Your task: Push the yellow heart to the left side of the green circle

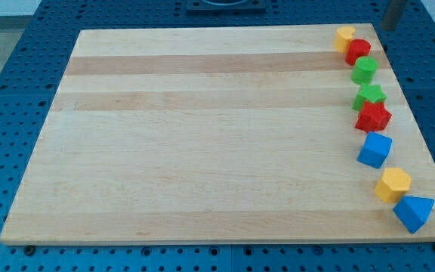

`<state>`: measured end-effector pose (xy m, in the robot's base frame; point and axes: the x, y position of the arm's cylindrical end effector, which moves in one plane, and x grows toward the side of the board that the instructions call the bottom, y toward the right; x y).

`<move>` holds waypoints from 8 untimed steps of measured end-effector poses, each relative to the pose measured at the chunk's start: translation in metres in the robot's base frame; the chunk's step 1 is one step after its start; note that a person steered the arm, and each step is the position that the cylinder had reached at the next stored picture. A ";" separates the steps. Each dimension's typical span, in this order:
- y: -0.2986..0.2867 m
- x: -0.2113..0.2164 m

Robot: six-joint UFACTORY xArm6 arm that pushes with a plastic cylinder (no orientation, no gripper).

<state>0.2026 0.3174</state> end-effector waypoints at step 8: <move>-0.088 0.085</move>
<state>0.2872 0.2292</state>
